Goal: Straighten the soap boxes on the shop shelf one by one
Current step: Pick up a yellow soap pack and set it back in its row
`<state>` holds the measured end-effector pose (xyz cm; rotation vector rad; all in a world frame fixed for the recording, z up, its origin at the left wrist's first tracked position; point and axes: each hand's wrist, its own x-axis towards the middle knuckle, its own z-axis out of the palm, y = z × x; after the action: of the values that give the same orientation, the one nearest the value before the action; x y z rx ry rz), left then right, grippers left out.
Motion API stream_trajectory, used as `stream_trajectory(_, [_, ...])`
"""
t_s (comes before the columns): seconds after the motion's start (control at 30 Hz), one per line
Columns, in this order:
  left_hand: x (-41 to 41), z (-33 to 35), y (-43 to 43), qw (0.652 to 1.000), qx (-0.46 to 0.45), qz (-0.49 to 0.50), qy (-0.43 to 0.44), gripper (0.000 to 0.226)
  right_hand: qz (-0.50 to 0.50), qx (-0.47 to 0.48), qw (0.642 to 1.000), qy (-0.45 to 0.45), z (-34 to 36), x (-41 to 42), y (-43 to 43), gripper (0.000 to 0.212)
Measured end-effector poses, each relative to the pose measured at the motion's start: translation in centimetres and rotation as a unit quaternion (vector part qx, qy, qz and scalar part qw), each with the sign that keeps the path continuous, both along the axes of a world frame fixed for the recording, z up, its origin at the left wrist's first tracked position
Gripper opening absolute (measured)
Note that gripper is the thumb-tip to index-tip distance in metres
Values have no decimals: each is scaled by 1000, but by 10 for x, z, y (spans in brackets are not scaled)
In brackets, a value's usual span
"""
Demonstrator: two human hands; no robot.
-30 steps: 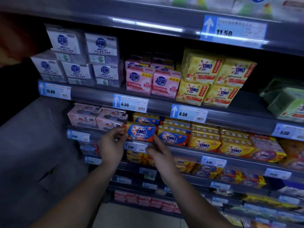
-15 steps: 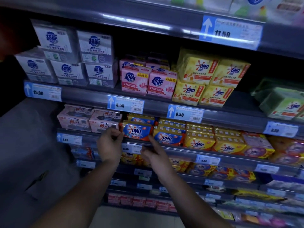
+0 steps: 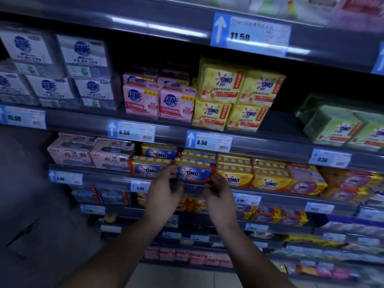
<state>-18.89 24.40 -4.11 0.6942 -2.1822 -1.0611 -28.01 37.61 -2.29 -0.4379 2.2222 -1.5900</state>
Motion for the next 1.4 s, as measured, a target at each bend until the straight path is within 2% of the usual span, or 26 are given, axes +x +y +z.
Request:
stream_trajectory(0.17, [-8, 0, 11, 997, 27, 73, -6, 58, 29, 6, 1000, 1, 2, -8, -2, 34])
stream_trajectory(0.33, [-15, -3, 21, 994, 13, 103, -34, 71, 60, 19, 998, -3, 3, -13, 3, 42])
stream_trajectory(0.4, [-21, 0, 21, 993, 26, 112, -27, 66, 67, 23, 997, 6, 5, -13, 6, 47])
stream_trajectory(0.53, [-23, 7, 20, 984, 86, 149, 46, 46, 73, -5, 997, 29, 6, -12, 14, 52])
stream_trajectory(0.63, [-17, 18, 22, 977, 128, 116, 128, 45, 73, -44, 996, 41, 7, -13, 22, 53])
stream_trajectory(0.77, [-10, 31, 24, 967, 169, 20, 188, 34, 56, -114, 991, 41, 12, -21, 34, 36])
stream_trajectory(0.9, [-9, 31, 34, 964, 202, -36, 171, 29, 54, -152, 985, 61, 16, -32, 52, 29])
stream_trajectory(1.03, [-11, 28, 43, 948, 268, -93, 146, 49, 85, -152, 984, 32, 17, -55, 77, 24])
stream_trajectory(1.17, [-20, 29, 57, 941, 279, -140, 134, 39, 113, -154, 981, 29, 18, -76, 104, 27])
stream_trajectory(1.27, [-28, 30, 69, 936, 288, -154, 135, 39, 115, -155, 981, 28, 17, -85, 121, 31])
stream_trajectory(1.4, [-39, 31, 90, 937, 295, -128, 134, 40, 90, -176, 980, 1, 16, -96, 139, 26])
